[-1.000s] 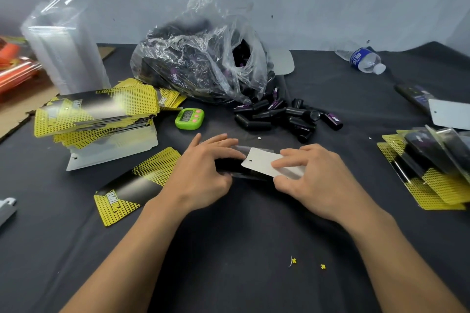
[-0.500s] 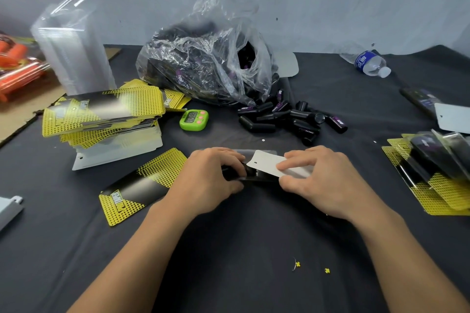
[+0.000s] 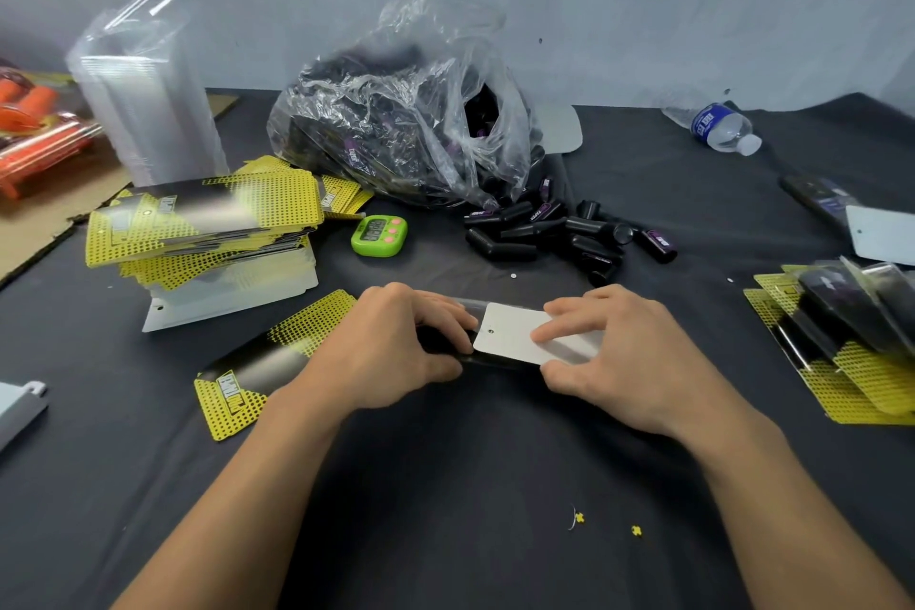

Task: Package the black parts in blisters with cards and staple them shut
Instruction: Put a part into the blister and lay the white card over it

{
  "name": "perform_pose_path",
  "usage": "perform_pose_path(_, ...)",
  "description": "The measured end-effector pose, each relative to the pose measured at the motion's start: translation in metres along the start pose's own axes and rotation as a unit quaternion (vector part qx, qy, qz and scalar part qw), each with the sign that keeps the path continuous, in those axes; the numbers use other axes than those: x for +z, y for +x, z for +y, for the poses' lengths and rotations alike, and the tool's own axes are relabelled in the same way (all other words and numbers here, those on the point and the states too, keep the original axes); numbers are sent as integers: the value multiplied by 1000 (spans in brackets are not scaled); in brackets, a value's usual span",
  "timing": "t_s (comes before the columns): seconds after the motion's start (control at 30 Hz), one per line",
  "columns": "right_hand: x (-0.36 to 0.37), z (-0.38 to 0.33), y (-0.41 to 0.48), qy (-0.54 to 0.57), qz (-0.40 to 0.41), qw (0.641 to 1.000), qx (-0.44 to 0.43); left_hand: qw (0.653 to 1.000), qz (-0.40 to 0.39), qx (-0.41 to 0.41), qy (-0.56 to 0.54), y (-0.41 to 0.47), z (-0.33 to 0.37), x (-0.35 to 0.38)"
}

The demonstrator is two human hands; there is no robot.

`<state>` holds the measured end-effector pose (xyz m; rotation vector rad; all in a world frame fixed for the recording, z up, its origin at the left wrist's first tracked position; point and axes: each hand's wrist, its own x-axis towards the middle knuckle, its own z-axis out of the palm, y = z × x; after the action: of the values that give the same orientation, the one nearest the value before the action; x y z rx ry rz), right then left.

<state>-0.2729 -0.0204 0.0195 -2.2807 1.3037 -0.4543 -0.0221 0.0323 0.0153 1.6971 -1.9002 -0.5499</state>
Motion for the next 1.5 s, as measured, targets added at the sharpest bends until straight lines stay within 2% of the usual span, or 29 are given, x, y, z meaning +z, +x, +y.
perform_pose_path(0.17,1,4,2,14,3,1000,3,1000,-6,-2,-26,0,0,-3)
perform_pose_path(0.37,3,5,3,4,8,1000,-6,1000,-5,4,-5,0,-2,-2)
perform_pose_path(0.67,16,1,0,-92,15,996,-2,997,-13,41,60,-4,4,1)
perform_pose_path(0.77,19,5,2,-62,17,998,29,996,17,46,81,-5,8,5)
perform_pose_path(0.93,21,6,3,-82,35,996,1,991,88,22,95,-4,11,24)
perform_pose_path(1.13,21,11,7,-80,37,996,22,983,145,26,111,-5,10,42)
perform_pose_path(1.27,21,13,8,-65,37,997,28,993,115,-18,6,2,3,33)
perform_pose_path(1.5,21,10,6,-70,35,997,16,999,5,25,-44,9,-11,10)
